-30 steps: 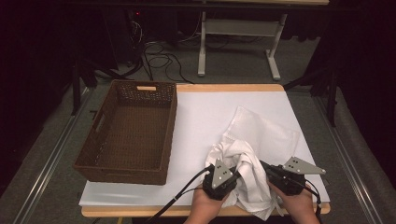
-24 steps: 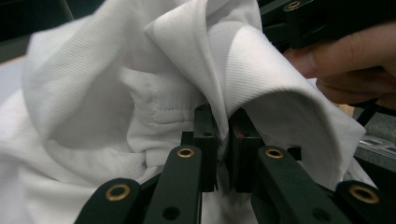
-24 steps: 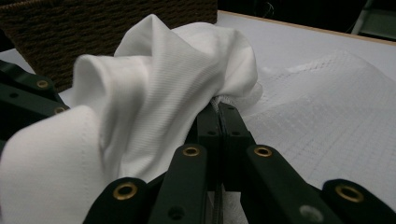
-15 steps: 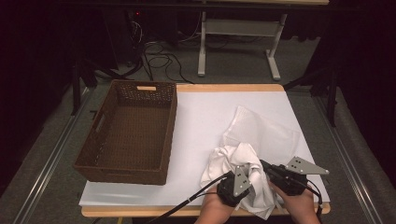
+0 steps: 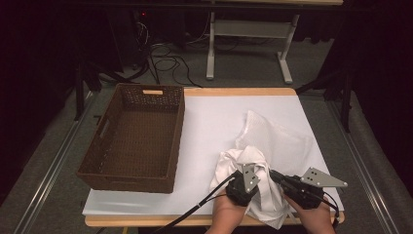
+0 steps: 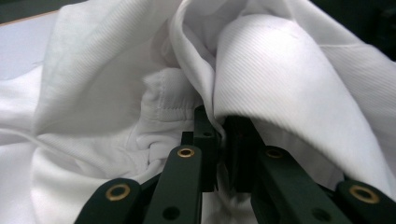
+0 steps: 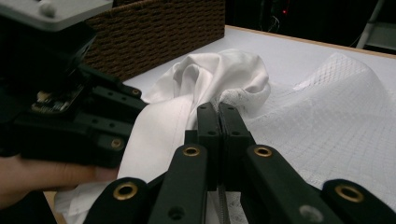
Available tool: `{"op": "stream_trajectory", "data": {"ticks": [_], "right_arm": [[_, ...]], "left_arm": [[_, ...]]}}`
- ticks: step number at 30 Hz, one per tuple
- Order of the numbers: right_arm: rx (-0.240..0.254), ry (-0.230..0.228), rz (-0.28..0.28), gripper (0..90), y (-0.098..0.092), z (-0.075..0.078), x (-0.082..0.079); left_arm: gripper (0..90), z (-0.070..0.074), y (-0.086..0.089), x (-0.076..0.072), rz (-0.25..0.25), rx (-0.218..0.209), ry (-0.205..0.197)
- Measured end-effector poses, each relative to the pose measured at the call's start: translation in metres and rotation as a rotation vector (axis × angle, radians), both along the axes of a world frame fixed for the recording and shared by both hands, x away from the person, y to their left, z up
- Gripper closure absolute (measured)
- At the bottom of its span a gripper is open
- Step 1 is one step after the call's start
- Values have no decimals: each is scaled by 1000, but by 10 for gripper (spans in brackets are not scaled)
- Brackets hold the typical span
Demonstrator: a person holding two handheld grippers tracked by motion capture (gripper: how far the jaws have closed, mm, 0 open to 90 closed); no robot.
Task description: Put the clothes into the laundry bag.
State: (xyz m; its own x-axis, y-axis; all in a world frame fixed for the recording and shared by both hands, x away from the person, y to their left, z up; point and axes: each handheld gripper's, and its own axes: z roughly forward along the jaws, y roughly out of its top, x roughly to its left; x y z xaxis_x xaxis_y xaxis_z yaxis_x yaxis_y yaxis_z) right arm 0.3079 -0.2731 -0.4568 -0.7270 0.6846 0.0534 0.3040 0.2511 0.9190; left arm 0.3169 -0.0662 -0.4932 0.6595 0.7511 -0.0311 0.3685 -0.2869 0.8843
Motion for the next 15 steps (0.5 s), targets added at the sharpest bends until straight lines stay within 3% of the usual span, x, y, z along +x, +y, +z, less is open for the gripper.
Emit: {"op": "stream_trajectory", "data": {"ticks": [8,15], "right_arm": [[-2,3,0,900,-1,0,-2],[3,-2,1,900,-1,0,-3]], "left_arm": [[838,1,3,5,81,-49,6],[837,6,7,0,147,-93,-58]]}}
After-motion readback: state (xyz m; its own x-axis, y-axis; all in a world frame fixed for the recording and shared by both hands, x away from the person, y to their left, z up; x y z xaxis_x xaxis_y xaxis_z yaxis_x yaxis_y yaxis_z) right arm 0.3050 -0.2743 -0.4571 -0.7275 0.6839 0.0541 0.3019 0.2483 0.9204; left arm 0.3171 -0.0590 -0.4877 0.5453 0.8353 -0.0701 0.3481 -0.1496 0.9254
